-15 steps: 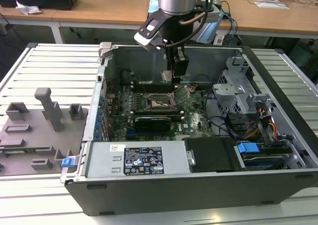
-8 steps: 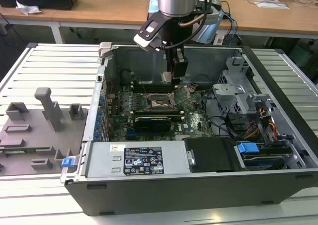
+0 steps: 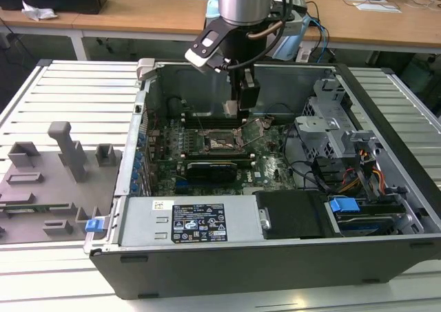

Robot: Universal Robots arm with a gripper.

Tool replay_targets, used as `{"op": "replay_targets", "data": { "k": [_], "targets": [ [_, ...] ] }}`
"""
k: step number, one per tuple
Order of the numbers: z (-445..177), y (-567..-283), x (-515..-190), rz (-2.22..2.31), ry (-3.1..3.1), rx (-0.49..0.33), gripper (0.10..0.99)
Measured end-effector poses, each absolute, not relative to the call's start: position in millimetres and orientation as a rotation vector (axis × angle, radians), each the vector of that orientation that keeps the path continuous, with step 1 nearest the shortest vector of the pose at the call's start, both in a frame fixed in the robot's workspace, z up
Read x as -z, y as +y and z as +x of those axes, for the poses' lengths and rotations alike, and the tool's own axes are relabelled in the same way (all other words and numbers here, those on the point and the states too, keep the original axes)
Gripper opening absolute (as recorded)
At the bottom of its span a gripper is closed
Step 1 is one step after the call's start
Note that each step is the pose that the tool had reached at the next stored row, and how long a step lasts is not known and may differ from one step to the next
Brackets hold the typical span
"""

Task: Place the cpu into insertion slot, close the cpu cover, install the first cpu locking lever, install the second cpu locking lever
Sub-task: 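Place the cpu into insertion slot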

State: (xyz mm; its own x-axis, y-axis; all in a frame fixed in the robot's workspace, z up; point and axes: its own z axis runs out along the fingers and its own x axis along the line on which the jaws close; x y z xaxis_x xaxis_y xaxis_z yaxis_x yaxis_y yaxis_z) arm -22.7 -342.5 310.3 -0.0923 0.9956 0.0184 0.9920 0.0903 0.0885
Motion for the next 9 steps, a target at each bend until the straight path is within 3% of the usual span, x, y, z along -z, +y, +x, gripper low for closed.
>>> {"op": "replay_targets", "data": {
  "k": [9],
  "targets": [
    [-23.5,-342.5,-307.0,2.091,2.279,-0.12,0.537]
  ]
}}
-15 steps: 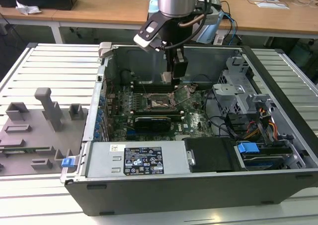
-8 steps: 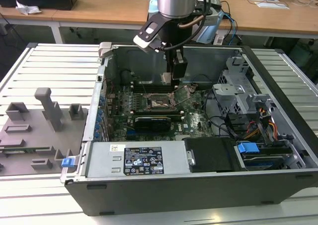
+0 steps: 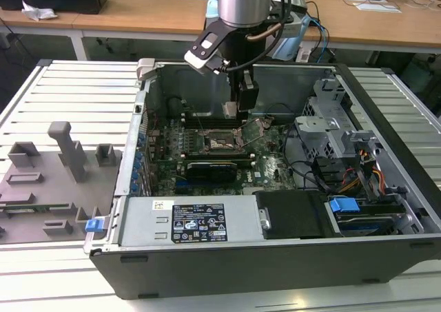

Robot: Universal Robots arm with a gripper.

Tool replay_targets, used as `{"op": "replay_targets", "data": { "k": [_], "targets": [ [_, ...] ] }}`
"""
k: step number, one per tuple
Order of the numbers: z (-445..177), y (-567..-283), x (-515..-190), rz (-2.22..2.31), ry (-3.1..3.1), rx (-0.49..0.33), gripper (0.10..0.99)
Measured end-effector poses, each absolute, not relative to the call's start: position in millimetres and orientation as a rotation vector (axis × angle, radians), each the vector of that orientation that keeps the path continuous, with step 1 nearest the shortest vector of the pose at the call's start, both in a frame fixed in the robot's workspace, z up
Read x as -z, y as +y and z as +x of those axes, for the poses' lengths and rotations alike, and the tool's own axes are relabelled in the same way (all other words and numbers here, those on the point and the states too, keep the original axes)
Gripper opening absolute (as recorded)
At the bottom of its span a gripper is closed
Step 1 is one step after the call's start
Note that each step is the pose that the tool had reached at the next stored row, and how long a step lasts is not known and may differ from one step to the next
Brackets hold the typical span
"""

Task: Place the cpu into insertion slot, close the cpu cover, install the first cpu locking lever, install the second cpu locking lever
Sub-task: 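Place the cpu into insertion slot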

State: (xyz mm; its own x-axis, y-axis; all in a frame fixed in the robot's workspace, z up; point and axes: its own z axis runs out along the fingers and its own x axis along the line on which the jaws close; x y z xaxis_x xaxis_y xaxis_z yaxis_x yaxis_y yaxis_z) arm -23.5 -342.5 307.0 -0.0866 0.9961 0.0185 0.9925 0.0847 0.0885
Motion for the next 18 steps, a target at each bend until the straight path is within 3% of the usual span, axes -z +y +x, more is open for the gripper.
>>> {"op": "replay_targets", "data": {
  "k": [18],
  "targets": [
    [-25.3,-342.5,-298.2,2.104,2.267,-0.12,0.537]
  ]
}}
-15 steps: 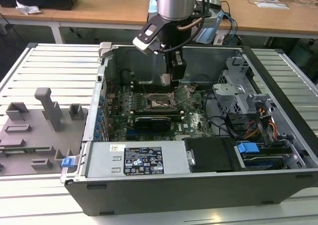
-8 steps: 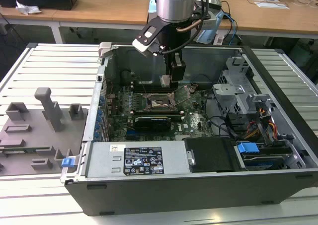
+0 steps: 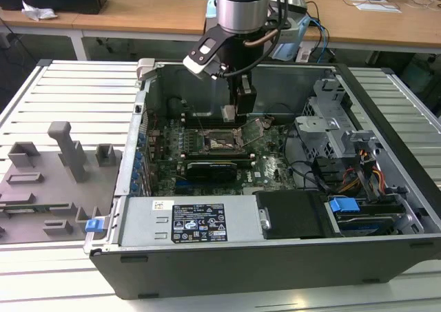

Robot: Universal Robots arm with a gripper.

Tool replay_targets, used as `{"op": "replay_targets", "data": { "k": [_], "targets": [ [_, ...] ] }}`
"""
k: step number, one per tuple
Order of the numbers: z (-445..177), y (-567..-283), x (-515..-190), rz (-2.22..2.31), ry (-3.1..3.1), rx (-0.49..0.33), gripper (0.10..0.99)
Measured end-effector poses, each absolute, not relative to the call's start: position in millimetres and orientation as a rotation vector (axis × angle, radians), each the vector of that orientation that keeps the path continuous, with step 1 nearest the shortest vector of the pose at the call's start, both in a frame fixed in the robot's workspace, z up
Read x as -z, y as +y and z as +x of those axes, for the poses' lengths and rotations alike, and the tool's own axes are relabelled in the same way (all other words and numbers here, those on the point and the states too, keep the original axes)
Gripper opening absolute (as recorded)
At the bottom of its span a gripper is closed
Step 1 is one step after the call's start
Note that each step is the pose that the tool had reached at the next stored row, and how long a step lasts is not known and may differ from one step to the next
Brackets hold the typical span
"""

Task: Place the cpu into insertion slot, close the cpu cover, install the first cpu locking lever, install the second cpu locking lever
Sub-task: 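Place the cpu into insertion slot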

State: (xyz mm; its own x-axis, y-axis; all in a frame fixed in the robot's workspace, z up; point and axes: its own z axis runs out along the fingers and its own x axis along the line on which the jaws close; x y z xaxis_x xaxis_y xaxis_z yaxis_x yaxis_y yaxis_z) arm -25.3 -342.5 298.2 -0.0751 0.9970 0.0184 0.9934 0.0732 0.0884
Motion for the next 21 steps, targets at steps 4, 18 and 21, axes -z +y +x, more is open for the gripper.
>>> {"op": "replay_targets", "data": {
  "k": [4,18,21],
  "targets": [
    [-26,-343,-296,2.107,2.263,-0.12,0.537],
    [-27,-343,-290,2.116,2.255,-0.12,0.537],
    [-27,-343,-288,2.118,2.253,-0.119,0.537]
  ]
}}
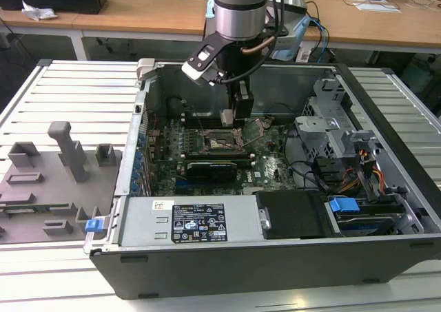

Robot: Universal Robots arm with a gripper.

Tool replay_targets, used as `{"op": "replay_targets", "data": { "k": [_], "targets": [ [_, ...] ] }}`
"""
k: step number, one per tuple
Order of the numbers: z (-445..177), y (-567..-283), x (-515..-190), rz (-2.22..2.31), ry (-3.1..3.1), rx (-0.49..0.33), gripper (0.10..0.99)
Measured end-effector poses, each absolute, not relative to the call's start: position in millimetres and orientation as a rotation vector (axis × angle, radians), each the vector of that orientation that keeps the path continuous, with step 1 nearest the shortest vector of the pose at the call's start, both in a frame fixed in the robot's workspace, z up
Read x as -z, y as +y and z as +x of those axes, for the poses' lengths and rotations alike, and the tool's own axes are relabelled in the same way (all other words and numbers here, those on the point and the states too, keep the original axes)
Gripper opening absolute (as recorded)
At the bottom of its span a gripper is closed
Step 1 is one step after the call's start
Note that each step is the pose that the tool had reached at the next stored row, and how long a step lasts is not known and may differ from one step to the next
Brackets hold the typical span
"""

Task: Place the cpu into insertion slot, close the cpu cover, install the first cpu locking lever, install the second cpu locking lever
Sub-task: 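Place the cpu into insertion slot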

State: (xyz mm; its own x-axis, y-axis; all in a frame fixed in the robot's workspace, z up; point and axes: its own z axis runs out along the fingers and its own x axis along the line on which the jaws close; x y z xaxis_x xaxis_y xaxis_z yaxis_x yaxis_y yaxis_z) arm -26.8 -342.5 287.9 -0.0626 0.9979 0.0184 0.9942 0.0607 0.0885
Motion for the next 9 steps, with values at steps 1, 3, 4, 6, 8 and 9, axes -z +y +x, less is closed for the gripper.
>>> {"op": "replay_targets", "data": {
  "k": [1,3,4,6,8,9],
  "targets": [
    [-26.9,-342.5,-287.4,2.118,2.252,-0.119,0.537],
    [-27.0,-342.5,-286.5,2.119,2.251,-0.119,0.537],
    [-27.0,-342.5,-286.0,2.12,2.251,-0.119,0.537],
    [-27.1,-342.5,-285.1,2.121,2.25,-0.119,0.537],
    [-27.1,-342.5,-284.0,2.122,2.249,-0.119,0.537],
    [-27.2,-342.5,-283.4,2.123,2.248,-0.119,0.537]
  ]
}}
